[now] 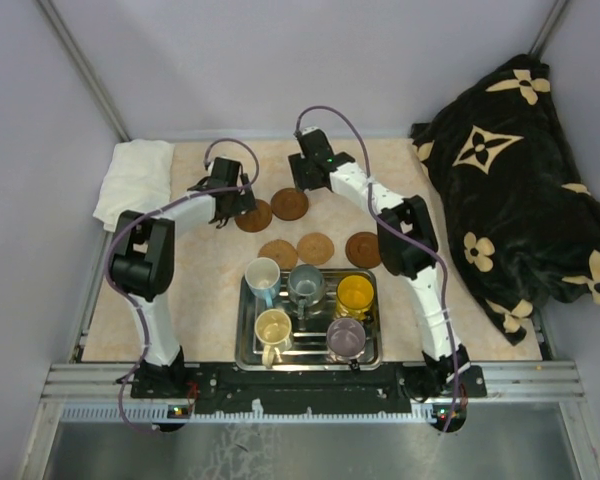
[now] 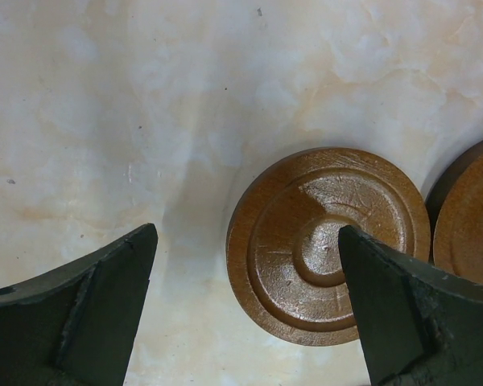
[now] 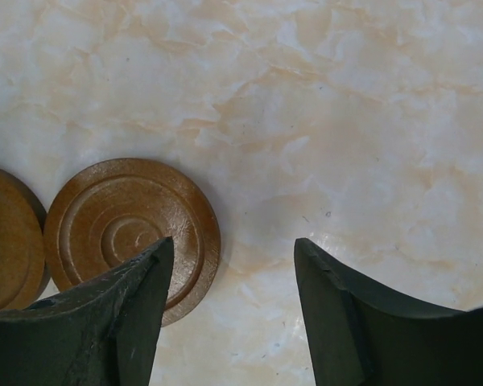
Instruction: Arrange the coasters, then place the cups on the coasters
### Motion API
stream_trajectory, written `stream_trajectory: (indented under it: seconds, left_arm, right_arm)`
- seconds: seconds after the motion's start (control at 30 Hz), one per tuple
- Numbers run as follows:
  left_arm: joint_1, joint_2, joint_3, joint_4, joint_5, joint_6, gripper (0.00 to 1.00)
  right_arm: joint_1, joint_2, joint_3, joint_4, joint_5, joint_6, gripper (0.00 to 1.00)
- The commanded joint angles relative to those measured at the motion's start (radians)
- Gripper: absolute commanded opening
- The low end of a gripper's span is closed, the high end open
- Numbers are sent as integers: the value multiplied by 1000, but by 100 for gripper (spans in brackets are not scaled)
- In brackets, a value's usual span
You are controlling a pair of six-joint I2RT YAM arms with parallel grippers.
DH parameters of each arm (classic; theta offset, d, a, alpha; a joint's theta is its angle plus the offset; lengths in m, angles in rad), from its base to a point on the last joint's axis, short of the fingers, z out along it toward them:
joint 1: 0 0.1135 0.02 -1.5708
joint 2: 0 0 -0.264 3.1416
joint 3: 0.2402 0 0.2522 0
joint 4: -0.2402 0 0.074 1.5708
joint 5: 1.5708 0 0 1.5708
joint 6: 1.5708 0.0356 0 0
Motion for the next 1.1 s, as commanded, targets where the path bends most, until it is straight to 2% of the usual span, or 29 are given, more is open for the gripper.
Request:
stream_trajectory:
  seconds: [0.0,0.3,0.47,0.67,0.83,1.07]
  left_arm:
    - [4,19,16,-4,23,17,100]
    - [5,65,29,-19,17,19,99]
    - [5,85,42,-26,19,19,94]
    - [4,92,46,-28,29,20,90]
    - [4,97,68,-33,63,30,88]
    - [3,112,97,-50,109,32,81]
  right_arm:
    - [24,35,69,-32,7,-27,62]
    - [49,82,87,-38,-5,-44,60]
    - [59,115,105,-42,-4,-45,59]
    - [59,138,98,-76,53,-30,52]
    - [46,78,-50,-43,116,-4,50]
    - [-60,-59,-316,43,50,95,46]
